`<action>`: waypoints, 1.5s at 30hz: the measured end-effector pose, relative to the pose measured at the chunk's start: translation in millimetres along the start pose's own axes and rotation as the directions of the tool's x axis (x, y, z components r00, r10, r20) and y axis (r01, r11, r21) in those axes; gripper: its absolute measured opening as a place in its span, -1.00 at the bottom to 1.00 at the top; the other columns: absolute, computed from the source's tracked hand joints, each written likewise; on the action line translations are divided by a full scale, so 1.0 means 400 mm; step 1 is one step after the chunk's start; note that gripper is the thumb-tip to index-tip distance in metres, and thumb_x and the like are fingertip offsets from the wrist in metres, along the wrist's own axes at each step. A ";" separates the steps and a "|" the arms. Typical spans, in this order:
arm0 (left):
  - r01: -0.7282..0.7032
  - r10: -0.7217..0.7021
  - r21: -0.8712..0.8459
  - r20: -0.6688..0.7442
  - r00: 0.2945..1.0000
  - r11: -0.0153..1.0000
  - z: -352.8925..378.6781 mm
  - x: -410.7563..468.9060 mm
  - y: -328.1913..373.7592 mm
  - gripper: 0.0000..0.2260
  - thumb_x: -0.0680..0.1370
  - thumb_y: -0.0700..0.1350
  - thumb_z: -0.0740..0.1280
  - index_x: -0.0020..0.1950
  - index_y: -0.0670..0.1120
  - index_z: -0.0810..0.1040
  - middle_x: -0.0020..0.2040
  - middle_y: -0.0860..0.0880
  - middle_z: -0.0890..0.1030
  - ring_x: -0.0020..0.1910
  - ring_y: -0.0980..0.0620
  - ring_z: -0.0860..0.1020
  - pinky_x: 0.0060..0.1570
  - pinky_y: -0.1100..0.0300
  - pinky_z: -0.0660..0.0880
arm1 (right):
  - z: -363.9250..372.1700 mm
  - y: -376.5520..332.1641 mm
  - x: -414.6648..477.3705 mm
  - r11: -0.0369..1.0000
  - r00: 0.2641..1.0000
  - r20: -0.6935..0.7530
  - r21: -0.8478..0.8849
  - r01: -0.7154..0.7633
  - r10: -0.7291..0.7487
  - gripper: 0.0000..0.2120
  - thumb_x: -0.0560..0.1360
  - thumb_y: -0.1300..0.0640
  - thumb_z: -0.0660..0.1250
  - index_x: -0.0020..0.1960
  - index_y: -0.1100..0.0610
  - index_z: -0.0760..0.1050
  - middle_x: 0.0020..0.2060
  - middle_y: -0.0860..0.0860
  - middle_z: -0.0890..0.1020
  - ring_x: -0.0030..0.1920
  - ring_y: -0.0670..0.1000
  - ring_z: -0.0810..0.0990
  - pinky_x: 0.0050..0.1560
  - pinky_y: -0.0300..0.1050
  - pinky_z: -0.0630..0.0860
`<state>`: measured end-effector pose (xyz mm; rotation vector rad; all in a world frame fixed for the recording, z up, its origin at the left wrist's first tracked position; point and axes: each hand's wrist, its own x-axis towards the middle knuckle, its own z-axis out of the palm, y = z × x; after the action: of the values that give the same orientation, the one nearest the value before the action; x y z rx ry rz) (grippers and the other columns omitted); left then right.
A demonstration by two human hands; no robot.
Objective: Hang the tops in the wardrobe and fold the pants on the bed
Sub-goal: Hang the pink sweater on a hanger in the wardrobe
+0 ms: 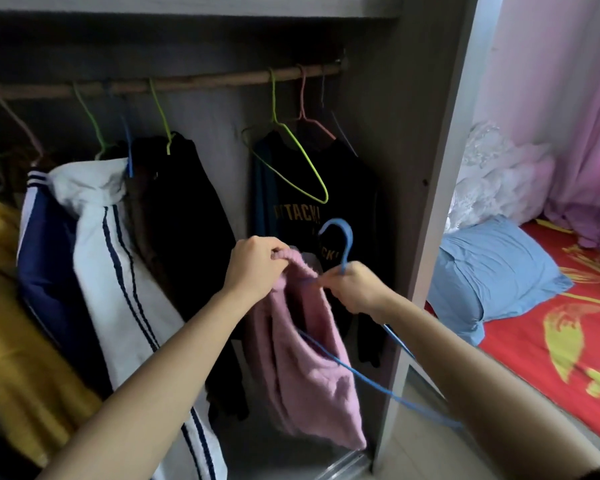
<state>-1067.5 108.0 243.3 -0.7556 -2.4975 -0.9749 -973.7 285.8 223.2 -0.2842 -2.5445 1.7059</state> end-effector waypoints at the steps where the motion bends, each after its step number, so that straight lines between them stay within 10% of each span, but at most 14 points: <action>1: 0.033 -0.033 0.007 0.008 0.999 0.999 0.005 -0.005 0.000 -0.85 0.38 -0.15 0.45 -0.10 0.04 0.70 -0.28 0.03 0.67 -0.22 -0.01 0.63 -0.19 0.15 0.55 | -0.010 0.000 0.009 0.988 0.997 -0.079 0.155 -0.002 0.014 -0.81 0.54 0.21 0.32 -0.09 0.31 0.66 -0.56 -0.08 0.31 -0.55 -0.07 0.20 -0.54 -0.23 0.12; 15: 0.175 -0.185 0.165 0.051 0.981 0.971 0.108 -0.073 -0.065 -0.91 0.59 -0.08 0.23 0.03 -0.09 0.42 -0.11 -0.21 0.63 -0.09 -0.32 0.60 -0.21 -0.02 0.44 | -0.055 0.051 -0.003 0.880 0.968 -0.245 0.449 0.154 -0.044 -0.75 0.64 0.18 0.22 -0.04 0.17 0.67 -0.53 -0.11 0.30 -0.53 -0.10 0.20 -0.55 -0.24 0.15; 21: 0.030 -0.006 0.159 -0.150 0.989 0.987 0.052 0.003 -0.028 -0.96 0.57 -0.12 0.25 -0.08 -0.04 0.44 -0.30 -0.13 0.59 -0.28 -0.26 0.57 -0.32 -0.01 0.49 | 0.010 0.111 -0.039 0.979 0.996 -0.006 0.186 -0.084 0.086 -0.75 0.64 0.21 0.21 -0.07 0.19 0.65 -0.60 -0.07 0.30 -0.62 -0.09 0.19 -0.58 -0.29 0.11; 28: 0.046 -0.044 0.039 -0.042 0.998 0.998 0.056 -0.001 -0.021 -0.90 0.54 -0.01 0.38 -0.16 0.01 0.57 -0.36 0.06 0.57 -0.31 0.06 0.56 -0.29 0.18 0.46 | -0.045 0.041 -0.022 0.921 0.988 -0.140 0.373 0.115 -0.066 -0.76 0.63 0.17 0.23 -0.06 0.15 0.66 -0.55 -0.07 0.26 -0.57 -0.10 0.17 -0.57 -0.27 0.12; 33: -0.049 0.056 -0.089 0.072 0.996 0.995 0.063 -0.009 0.047 -0.92 0.49 -0.11 0.38 -0.13 0.07 0.65 -0.39 0.25 0.57 -0.27 0.28 0.55 -0.30 0.53 0.38 | 0.059 0.083 0.003 0.980 0.988 -0.087 0.163 -0.113 0.128 -0.73 0.56 0.17 0.29 -0.29 0.24 0.46 -0.54 -0.02 0.29 -0.57 -0.05 0.21 -0.52 -0.22 0.15; 41: 0.060 0.051 -0.277 0.378 0.924 0.959 0.053 -0.059 0.003 -0.76 0.49 0.09 0.44 0.07 0.01 0.67 -0.09 0.08 0.69 -0.05 0.10 0.65 0.10 0.05 0.56 | -0.001 -0.010 0.003 0.844 0.977 -0.215 0.523 0.124 -0.010 -0.49 0.62 0.26 0.20 -0.49 0.00 0.36 -0.54 -0.10 0.27 -0.54 -0.13 0.20 -0.57 -0.29 0.15; 45: -0.352 0.335 -0.149 -0.127 0.934 0.924 -0.020 0.018 0.018 -0.61 0.60 0.17 0.22 0.01 -0.11 0.65 0.01 -0.01 0.60 0.09 0.00 0.56 0.16 -0.01 0.47 | -0.020 -0.082 -0.046 0.837 0.975 -0.118 0.501 0.221 -0.186 -0.52 0.65 0.23 0.19 -0.43 -0.02 0.34 -0.48 -0.09 0.22 -0.52 -0.12 0.12 -0.54 -0.28 0.08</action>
<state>-1067.6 109.3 256.2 -1.1248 -2.1174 -1.0710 -958.3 277.6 257.5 -0.0285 -1.8869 2.1465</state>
